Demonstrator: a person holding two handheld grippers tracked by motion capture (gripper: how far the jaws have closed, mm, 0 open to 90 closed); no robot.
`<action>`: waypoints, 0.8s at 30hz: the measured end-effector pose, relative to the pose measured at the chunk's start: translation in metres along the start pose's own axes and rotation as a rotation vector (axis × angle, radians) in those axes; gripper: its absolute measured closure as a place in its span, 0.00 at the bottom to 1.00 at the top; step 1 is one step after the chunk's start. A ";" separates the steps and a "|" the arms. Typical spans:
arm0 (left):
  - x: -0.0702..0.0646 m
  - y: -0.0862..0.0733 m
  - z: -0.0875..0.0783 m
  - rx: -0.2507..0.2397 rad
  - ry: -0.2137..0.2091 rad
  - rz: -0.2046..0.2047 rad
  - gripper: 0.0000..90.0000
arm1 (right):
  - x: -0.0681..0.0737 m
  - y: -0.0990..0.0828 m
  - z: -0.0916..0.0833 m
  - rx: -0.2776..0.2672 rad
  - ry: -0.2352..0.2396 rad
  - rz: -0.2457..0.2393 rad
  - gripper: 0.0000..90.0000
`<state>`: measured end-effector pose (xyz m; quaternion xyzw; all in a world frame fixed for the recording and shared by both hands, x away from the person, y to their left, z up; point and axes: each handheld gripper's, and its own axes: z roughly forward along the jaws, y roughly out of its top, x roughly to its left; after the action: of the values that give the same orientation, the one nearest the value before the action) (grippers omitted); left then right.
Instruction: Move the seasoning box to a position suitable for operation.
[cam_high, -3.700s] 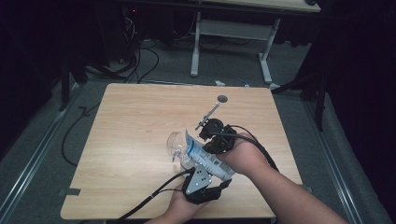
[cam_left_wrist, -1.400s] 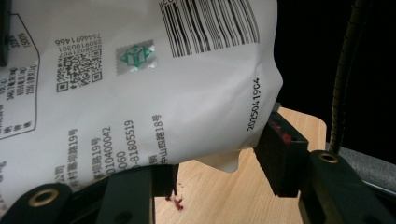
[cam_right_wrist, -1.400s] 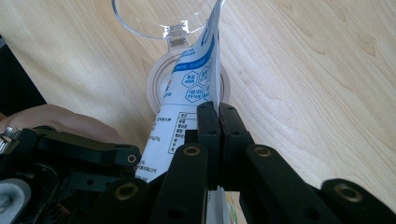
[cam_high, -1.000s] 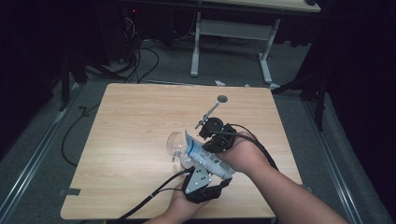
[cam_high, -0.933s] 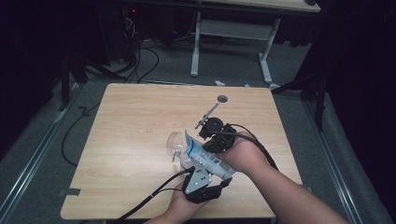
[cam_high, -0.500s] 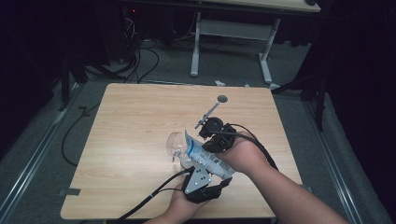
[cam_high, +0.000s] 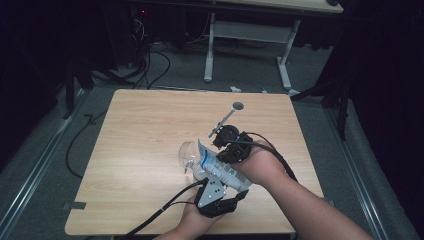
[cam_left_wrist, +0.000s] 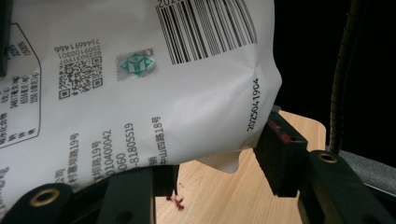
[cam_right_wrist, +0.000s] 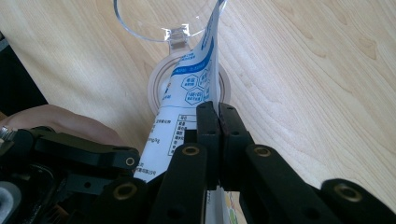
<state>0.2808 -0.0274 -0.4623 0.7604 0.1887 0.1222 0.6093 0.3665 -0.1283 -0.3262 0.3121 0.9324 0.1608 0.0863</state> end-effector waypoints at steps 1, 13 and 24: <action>0.000 0.000 0.000 -0.002 0.001 0.000 0.60 | 0.000 0.000 0.000 -0.001 0.000 -0.002 0.99; 0.001 0.000 -0.001 -0.007 0.003 -0.004 0.60 | 0.000 0.002 0.000 -0.001 0.000 -0.004 0.99; 0.001 0.000 -0.001 -0.011 0.003 -0.007 0.60 | 0.000 0.003 0.001 0.003 0.000 -0.006 0.99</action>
<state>0.2813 -0.0263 -0.4618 0.7562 0.1914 0.1222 0.6136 0.3688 -0.1259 -0.3265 0.3094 0.9336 0.1590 0.0863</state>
